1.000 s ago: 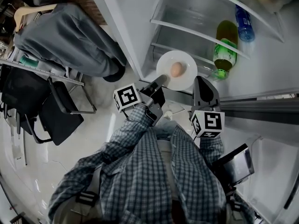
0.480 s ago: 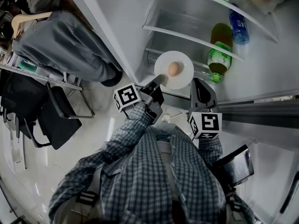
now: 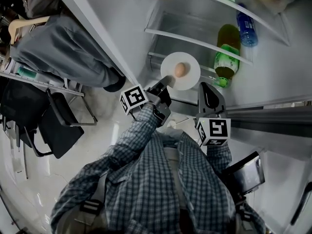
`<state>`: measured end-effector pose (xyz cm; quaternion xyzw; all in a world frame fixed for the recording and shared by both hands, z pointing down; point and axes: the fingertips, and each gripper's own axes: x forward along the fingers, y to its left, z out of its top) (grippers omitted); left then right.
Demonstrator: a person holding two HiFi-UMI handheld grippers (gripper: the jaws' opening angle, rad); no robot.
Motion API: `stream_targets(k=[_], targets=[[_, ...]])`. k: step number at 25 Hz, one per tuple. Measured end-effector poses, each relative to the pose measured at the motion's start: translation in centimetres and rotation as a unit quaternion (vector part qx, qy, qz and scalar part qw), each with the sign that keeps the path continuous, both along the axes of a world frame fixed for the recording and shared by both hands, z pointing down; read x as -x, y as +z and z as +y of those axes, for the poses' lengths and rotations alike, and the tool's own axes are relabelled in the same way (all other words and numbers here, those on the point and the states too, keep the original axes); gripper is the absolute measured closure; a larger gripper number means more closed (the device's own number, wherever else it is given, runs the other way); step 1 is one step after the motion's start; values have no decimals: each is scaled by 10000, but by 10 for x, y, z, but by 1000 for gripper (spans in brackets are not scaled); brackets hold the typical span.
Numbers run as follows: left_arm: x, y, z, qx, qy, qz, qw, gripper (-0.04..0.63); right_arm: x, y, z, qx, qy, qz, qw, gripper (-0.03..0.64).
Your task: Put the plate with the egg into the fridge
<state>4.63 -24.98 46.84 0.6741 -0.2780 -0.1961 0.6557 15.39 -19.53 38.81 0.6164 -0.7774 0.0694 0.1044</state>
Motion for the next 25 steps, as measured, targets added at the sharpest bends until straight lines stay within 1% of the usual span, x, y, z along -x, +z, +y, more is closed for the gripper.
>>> stream_targets(k=[12,15,23,25], targets=[[-17,14,-20,127,18,-70,9999,575,-11,7,-4,105,96,26,9999,609],[-20,16,-25,138,-16,-96,9999,575,-14,9,-6,84,22,129,9999,609],[-26,22,-39,172,-120,-184,9996,575,-21,13,-10,30,-32,174,9998,609],[-26,23,-43,166,-155,-205,9995,575,-23,15,-10,90,-37,195,9998,609]])
